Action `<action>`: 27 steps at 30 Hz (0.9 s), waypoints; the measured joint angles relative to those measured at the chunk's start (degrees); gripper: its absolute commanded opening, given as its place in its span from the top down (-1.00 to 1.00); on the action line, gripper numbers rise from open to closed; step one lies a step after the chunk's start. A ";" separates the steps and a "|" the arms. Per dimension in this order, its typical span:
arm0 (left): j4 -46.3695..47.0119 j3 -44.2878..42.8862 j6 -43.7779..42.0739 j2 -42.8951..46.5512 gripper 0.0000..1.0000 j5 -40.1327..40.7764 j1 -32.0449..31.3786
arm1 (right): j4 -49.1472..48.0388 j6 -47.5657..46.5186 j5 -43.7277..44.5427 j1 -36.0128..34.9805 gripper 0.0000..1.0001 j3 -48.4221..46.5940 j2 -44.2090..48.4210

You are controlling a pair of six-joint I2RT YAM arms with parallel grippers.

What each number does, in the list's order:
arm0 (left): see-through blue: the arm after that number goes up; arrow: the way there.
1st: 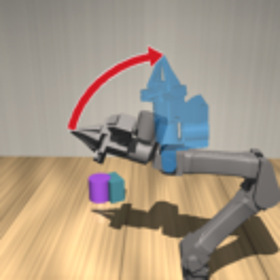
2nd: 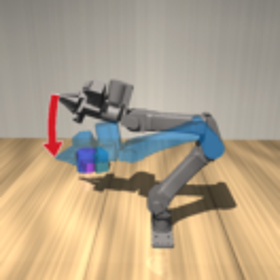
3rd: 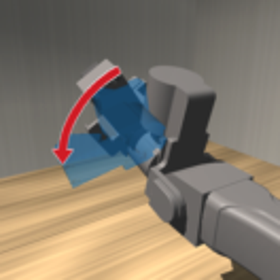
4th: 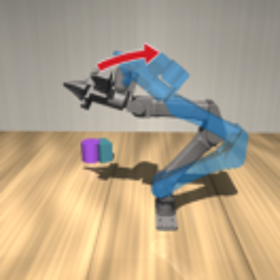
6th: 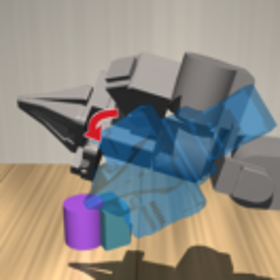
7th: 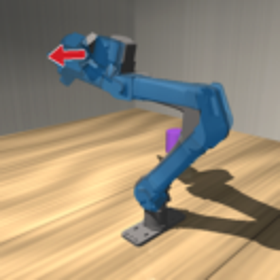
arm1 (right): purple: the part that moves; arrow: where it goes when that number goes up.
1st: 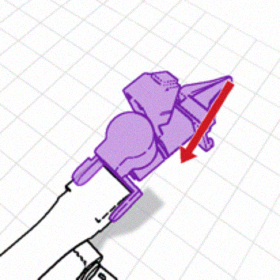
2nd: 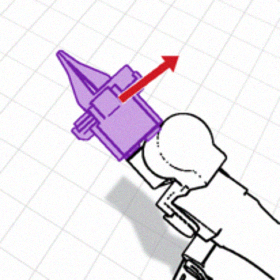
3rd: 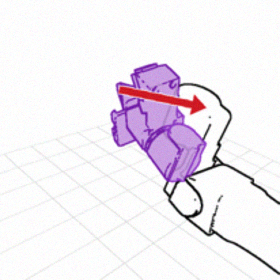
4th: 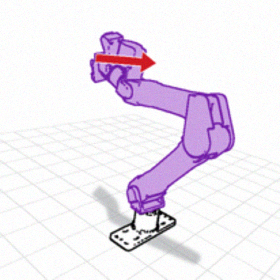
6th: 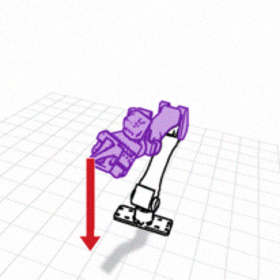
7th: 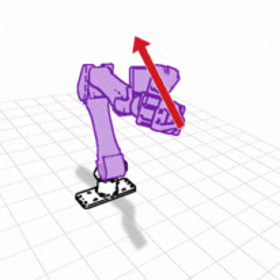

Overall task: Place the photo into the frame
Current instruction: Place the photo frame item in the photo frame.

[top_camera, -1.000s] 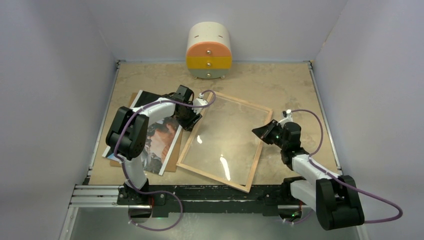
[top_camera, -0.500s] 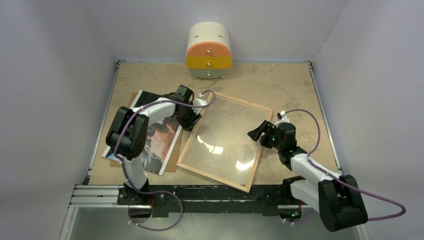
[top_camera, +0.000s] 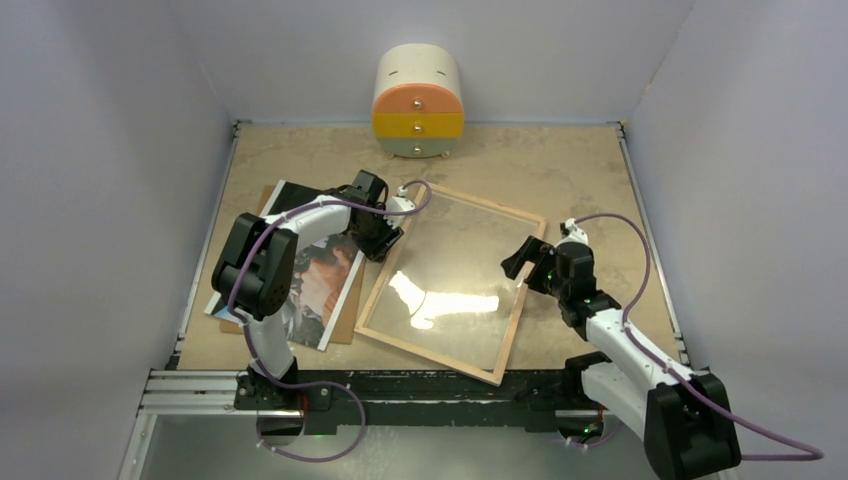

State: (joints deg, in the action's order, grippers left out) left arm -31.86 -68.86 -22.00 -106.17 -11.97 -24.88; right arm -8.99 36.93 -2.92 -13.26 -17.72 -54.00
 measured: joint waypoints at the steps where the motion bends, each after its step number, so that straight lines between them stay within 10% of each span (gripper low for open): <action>1: 0.00 0.00 -0.02 0.00 0.10 0.02 0.00 | 1.01 -0.28 0.52 -0.09 -0.98 -0.37 0.22; 27: 0.04 0.00 -0.11 0.00 0.11 0.24 0.00 | 7.41 1.66 1.60 -0.20 -0.76 -7.93 -8.68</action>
State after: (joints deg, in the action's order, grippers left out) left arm -31.81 -68.86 -22.11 -106.17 -11.73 -24.88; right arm -1.58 38.59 -1.32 -13.45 -25.65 -62.67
